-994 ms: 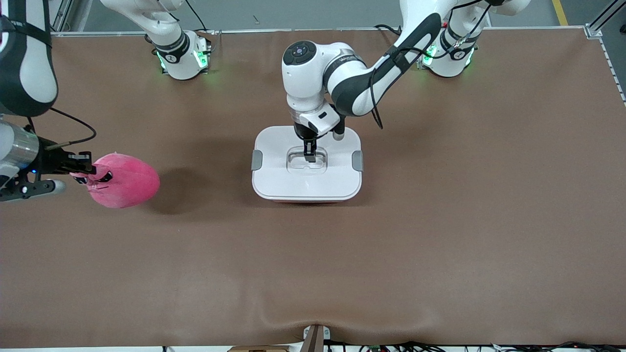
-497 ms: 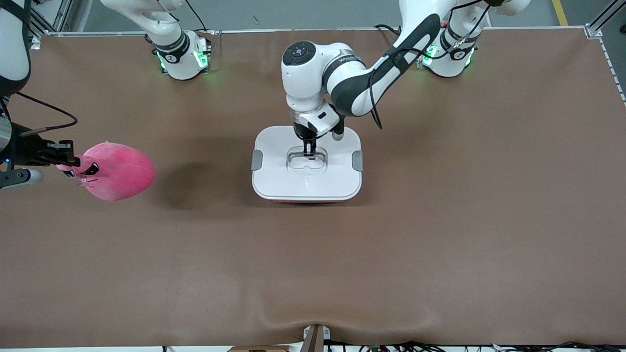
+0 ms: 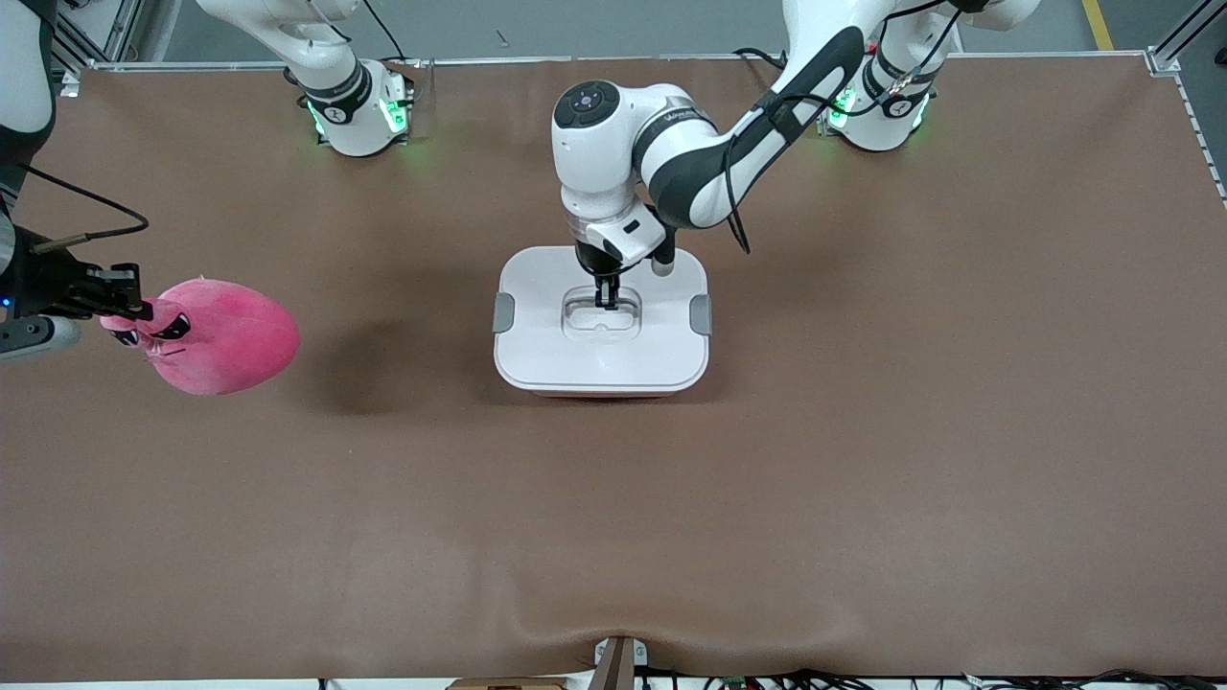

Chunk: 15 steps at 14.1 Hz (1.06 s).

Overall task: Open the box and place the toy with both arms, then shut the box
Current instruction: 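Grasp the pink toy with the right gripper while the left gripper grasps the lid handle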

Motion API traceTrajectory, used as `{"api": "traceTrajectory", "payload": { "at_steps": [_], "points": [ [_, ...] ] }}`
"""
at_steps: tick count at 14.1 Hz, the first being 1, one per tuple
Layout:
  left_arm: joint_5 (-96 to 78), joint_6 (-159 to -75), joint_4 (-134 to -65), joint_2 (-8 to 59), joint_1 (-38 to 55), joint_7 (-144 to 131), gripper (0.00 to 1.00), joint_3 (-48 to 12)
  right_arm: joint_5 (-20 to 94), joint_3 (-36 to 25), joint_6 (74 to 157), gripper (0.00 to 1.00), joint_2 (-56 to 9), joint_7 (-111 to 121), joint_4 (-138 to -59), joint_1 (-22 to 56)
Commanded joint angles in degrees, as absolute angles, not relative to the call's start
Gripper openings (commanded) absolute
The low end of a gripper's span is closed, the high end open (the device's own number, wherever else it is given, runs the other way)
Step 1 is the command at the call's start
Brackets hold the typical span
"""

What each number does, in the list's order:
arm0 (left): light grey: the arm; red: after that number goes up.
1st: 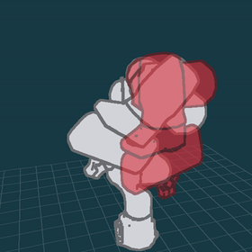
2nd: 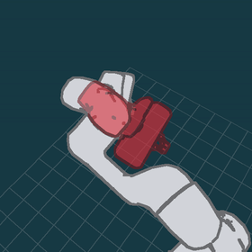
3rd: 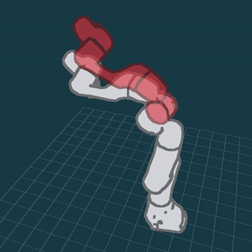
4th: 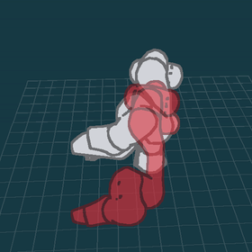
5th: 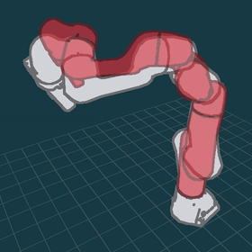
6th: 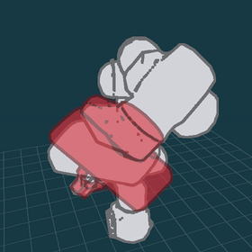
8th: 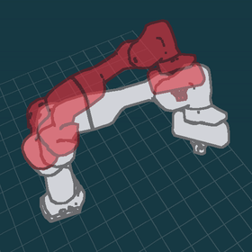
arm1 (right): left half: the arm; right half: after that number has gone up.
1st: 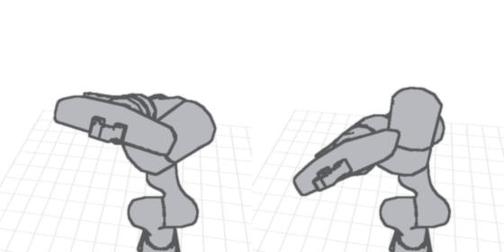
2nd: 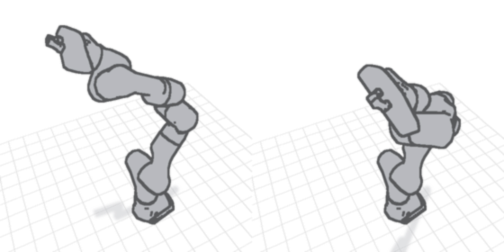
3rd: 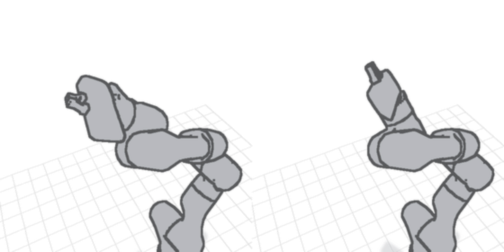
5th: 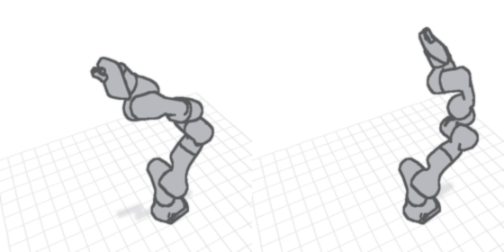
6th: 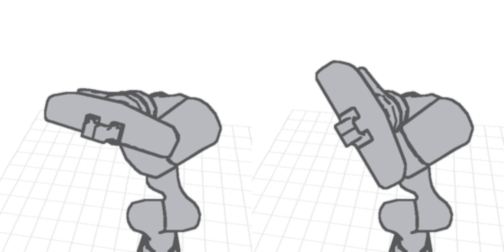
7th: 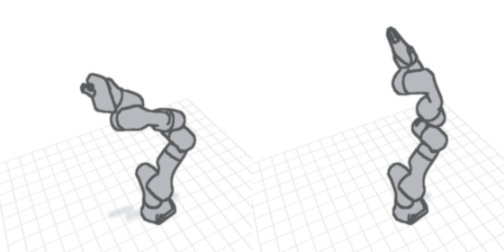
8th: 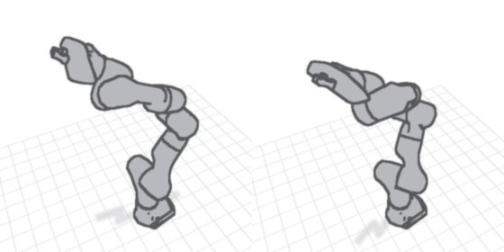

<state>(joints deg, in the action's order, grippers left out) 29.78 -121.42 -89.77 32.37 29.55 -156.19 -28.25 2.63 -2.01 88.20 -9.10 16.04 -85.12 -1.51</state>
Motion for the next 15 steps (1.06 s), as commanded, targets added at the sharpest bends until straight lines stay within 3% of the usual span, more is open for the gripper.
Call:
{"api": "traceTrajectory", "payload": {
  "at_steps": [1,7,15],
  "points": [
    [31.0,-121.7,-88.7,32.6,30.0,-159.9,0.00,-28.3,2.5,-1.8,88.2,0.00,-8.3,16.5,-85.5,-1.6],
    [30.6,-120.9,-88.6,31.3,29.9,-159.4,0.00,-28.4,2.1,-0.5,87.3,0.00,-8.6,16.4,-85.2,-0.7],
    [27.4,-113.0,-86.1,28.3,29.0,-155.0,0.00,-29.3,2.7,1.2,86.8,0.00,-8.7,24.6,-85.2,-0.1]
  ]
}}
